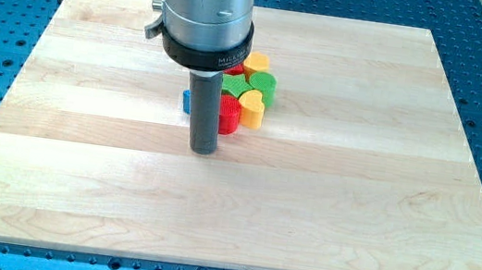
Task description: Push the red circle in between the blue blocks
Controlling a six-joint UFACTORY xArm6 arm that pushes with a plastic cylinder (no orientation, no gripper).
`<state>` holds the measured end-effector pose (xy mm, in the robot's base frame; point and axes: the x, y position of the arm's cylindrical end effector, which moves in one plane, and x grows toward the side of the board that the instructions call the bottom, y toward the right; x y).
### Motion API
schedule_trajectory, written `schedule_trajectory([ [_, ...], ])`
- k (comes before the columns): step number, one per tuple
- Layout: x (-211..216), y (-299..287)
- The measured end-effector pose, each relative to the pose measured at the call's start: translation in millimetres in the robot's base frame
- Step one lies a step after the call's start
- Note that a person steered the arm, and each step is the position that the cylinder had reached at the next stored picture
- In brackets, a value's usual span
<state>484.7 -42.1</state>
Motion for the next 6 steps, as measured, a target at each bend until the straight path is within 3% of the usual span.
schedule_trajectory([
  [3, 14.3, 25.6],
  [5, -11.4, 43.7],
  [6, -19.6, 25.0],
])
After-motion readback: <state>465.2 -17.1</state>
